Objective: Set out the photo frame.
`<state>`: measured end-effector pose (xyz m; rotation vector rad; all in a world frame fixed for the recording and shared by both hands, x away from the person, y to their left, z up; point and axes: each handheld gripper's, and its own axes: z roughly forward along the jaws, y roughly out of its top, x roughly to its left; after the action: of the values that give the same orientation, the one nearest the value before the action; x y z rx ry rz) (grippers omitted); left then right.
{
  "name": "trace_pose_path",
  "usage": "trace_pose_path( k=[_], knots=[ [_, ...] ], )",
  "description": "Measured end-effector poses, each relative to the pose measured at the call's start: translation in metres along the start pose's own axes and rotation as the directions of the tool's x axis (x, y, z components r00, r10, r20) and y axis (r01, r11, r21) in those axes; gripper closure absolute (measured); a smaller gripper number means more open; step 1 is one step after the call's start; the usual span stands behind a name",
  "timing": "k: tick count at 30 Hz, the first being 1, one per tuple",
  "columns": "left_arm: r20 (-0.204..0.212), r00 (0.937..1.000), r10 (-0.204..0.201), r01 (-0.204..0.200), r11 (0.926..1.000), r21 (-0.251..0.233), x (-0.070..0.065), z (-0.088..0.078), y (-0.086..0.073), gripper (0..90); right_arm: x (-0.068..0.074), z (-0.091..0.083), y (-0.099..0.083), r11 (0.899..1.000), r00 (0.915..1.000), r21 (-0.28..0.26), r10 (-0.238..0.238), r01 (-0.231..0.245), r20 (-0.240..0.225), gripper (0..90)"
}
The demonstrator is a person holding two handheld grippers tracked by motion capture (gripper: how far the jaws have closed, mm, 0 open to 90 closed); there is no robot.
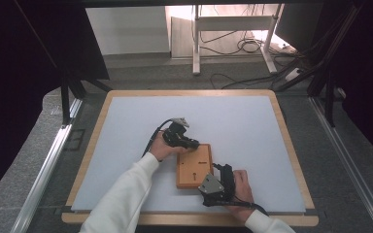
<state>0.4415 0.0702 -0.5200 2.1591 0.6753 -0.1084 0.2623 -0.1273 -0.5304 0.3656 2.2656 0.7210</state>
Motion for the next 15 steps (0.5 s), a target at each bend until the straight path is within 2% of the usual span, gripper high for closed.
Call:
trace_pose_path(
  k=[5,7,10,15],
  knots=[
    [-0.003,1.0,-0.004,0.004,1.0,-0.002,0.0005,-0.0001,0.0,83.0,0.0039,-0.0015,0.0013,0.998,0.9968,-0.018,-0.06,0.061,0.053,12.9],
    [-0.01,0.9999,-0.007,0.007,1.0,-0.001,-0.0001,0.0,0.0003,83.4,0.0037,-0.0019,0.0026,0.997,0.9959,-0.025,-0.066,0.068,0.061,13.7],
    [-0.015,0.9997,-0.018,0.018,0.9998,-0.005,0.0001,0.0,0.0001,83.5,0.0023,-0.0031,0.0049,0.997,0.996,-0.027,-0.075,0.077,0.048,17.3],
    [-0.042,0.9989,-0.023,0.023,0.9997,-0.011,-0.0017,0.0003,0.0005,83.8,-0.0015,-0.0068,0.0098,0.995,0.9936,-0.052,-0.086,0.09,0.074,20.6]
  ],
)
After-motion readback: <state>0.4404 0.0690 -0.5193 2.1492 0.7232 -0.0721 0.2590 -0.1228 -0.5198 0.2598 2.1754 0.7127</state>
